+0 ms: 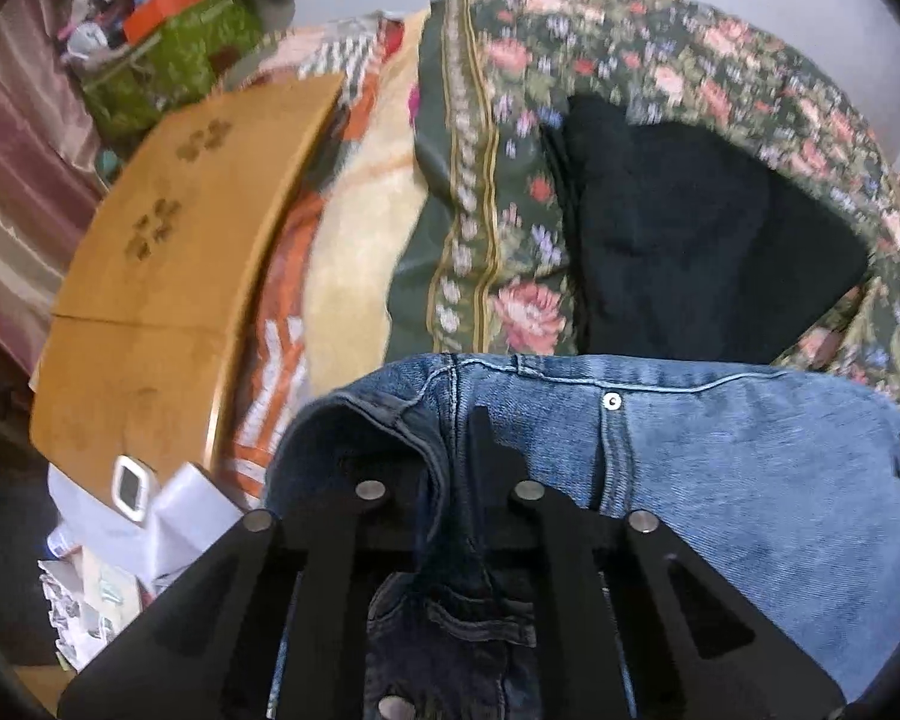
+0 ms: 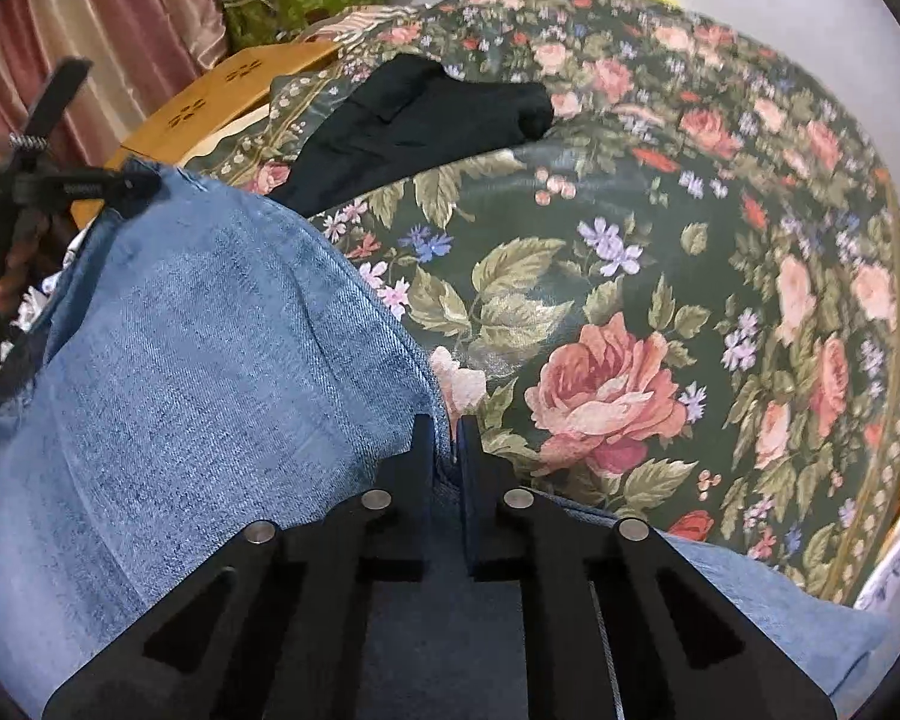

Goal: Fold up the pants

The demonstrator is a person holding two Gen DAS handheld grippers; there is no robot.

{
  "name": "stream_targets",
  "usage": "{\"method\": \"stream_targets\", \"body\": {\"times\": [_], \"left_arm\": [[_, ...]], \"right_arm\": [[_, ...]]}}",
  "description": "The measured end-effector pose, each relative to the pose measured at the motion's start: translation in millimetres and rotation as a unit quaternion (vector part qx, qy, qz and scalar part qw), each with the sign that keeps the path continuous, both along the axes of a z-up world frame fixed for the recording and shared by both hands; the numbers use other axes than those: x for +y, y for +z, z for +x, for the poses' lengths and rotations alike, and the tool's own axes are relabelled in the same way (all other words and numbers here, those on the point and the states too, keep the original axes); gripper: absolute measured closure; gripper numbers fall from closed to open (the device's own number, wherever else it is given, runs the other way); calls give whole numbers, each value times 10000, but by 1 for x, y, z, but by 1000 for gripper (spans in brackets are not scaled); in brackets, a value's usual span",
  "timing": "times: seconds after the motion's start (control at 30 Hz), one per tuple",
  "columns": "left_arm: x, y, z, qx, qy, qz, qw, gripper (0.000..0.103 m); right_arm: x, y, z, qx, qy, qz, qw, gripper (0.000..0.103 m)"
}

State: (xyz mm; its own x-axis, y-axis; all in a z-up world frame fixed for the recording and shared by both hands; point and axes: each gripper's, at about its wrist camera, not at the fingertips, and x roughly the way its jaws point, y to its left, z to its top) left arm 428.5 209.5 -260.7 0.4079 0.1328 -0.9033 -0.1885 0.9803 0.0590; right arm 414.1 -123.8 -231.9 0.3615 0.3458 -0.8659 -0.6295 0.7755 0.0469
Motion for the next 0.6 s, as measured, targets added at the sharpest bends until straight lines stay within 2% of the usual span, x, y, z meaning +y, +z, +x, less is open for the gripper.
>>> {"method": "stream_targets", "body": {"times": [0.17,0.27,0.4,0.6], "left_arm": [[8,58,-23,-630,-80,-217,9977,94],[10,90,-44,-937,-214,-367,9947,94],[4,109,-75,-1125,-427,-259,9924,94],[-2,122,-138,-1372,-608,-222,9884,94]], "right_arm": [[-14,50,-1,-686,-440,371,9960,98],[-24,81,-12,-863,-518,621,9930,98],[-27,102,-43,-982,-445,695,9917,98],[-35,108,-107,-969,-381,797,9914,98]]}}
